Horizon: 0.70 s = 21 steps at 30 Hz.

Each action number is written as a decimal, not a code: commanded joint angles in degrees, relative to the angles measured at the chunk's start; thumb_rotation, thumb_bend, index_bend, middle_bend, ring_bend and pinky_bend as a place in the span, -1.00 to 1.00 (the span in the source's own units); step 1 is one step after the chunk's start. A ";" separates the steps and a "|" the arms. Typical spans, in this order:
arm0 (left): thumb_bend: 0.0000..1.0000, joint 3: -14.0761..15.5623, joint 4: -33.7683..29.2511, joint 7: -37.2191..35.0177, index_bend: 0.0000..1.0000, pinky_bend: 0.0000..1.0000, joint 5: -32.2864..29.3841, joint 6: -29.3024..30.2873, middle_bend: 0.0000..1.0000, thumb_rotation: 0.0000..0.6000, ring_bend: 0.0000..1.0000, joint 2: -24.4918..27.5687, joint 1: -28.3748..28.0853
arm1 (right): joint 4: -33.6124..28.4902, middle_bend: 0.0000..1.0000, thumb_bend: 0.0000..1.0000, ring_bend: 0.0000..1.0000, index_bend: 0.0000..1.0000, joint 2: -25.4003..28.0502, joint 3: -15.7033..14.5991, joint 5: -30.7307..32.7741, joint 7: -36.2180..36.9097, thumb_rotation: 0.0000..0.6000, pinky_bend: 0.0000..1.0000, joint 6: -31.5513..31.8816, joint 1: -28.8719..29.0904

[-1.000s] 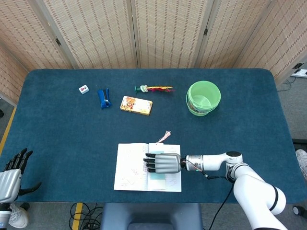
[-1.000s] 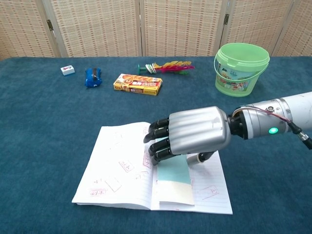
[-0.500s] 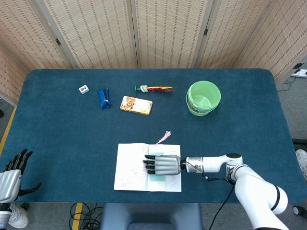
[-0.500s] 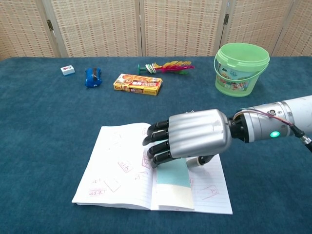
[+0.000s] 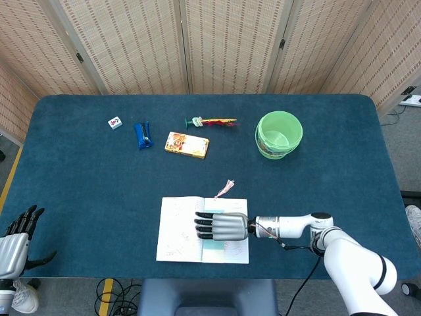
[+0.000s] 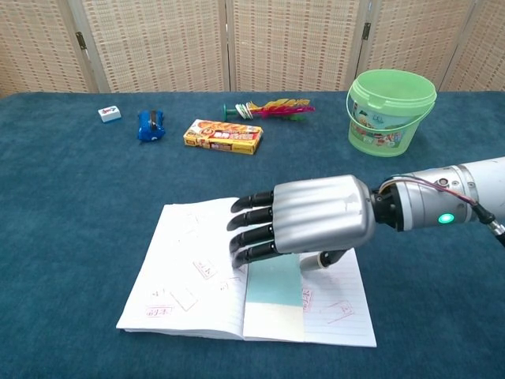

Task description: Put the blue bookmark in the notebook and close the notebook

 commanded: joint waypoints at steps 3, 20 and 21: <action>-0.61 0.02 0.04 -0.03 -0.91 -0.68 0.00 -0.07 -1.00 1.00 -0.85 0.01 -0.01 | -0.43 -0.71 -0.54 -0.82 -0.71 0.04 0.41 0.52 -0.46 1.00 -0.78 -0.06 -0.30; -0.61 0.01 -0.16 0.11 -0.91 -0.68 0.15 -0.29 -1.00 1.00 -0.85 0.00 -0.20 | -1.87 -0.85 -0.54 -0.92 -0.90 0.54 0.77 1.20 -1.84 1.00 -0.86 -0.71 -1.11; -0.61 0.03 -0.17 0.15 -0.91 -0.68 0.12 -0.31 -1.00 1.00 -0.85 0.02 -0.18 | -1.80 -0.85 -0.54 -0.92 -0.90 0.57 0.75 1.16 -1.77 1.00 -0.86 -0.56 -1.14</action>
